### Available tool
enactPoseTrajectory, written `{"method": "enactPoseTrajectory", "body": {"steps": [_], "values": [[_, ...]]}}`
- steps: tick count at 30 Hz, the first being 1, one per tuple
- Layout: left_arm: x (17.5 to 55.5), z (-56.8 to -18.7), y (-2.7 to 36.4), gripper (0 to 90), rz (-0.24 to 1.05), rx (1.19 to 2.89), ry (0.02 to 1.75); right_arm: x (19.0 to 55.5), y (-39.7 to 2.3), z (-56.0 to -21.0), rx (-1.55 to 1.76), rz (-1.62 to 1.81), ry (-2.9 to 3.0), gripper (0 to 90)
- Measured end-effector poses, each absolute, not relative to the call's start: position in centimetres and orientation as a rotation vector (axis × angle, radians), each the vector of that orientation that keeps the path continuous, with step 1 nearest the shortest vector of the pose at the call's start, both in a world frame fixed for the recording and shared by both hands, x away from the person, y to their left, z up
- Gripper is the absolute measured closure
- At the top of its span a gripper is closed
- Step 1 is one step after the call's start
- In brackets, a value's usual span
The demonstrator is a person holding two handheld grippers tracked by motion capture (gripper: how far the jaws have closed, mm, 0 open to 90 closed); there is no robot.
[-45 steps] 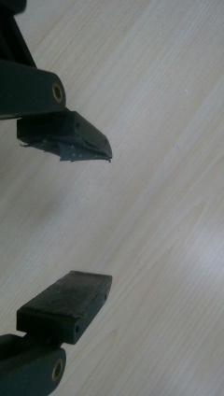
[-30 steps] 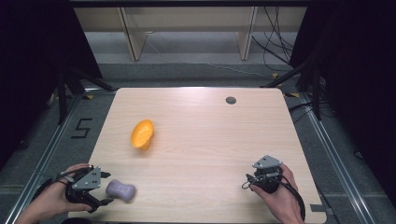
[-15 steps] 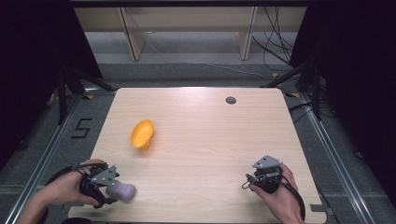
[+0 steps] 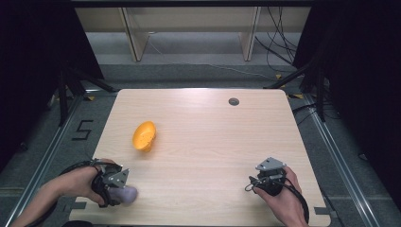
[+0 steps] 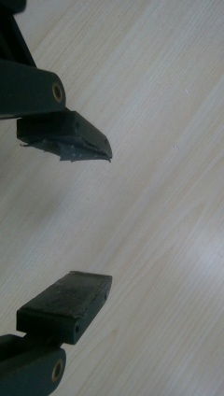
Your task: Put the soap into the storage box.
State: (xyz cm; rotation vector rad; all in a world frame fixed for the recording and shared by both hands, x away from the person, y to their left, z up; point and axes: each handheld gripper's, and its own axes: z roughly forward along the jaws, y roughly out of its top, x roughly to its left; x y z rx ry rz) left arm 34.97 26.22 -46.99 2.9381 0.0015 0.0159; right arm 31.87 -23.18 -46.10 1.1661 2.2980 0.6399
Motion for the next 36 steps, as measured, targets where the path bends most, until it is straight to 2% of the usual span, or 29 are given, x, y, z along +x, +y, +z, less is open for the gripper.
{"method": "enactPoseTrajectory", "body": {"steps": [15,18,21,22,26,28,30,32,36], "values": [[35.4,-48.3,24.9,26.1,-0.081,3.046,-0.118,31.9,-23.1,-46.2,1.173,0.639,2.303,33.7],[35.3,-48.8,24.8,27.3,-0.106,3.026,-0.082,31.9,-23.2,-46.1,1.168,0.639,2.3,33.7],[35.7,-48.6,24.6,28.8,-0.09,3.052,-0.148,31.9,-23.2,-46.2,1.158,0.64,2.301,33.7],[35.5,-48.7,24.6,29.2,-0.109,3.025,-0.09,32.0,-23.2,-46.2,1.154,0.641,2.303,33.7],[35.5,-48.7,24.6,33.8,-0.081,3.034,-0.112,31.9,-23.2,-46.2,1.164,0.638,2.301,33.7],[35.8,-48.4,24.6,38.7,-0.051,3.069,-0.181,31.9,-23.2,-46.2,1.165,0.639,2.3,33.7],[35.4,-48.5,24.7,43.3,-0.053,3.044,-0.123,31.9,-23.2,-46.2,1.164,0.639,2.3,33.7],[35.5,-48.3,24.6,46.0,-0.041,3.073,-0.168,31.9,-23.2,-46.2,1.164,0.639,2.303,33.7],[35.3,-48.2,24.6,47.9,-0.037,3.093,-0.084,32.0,-23.2,-46.2,1.153,0.64,2.304,33.7]]}}
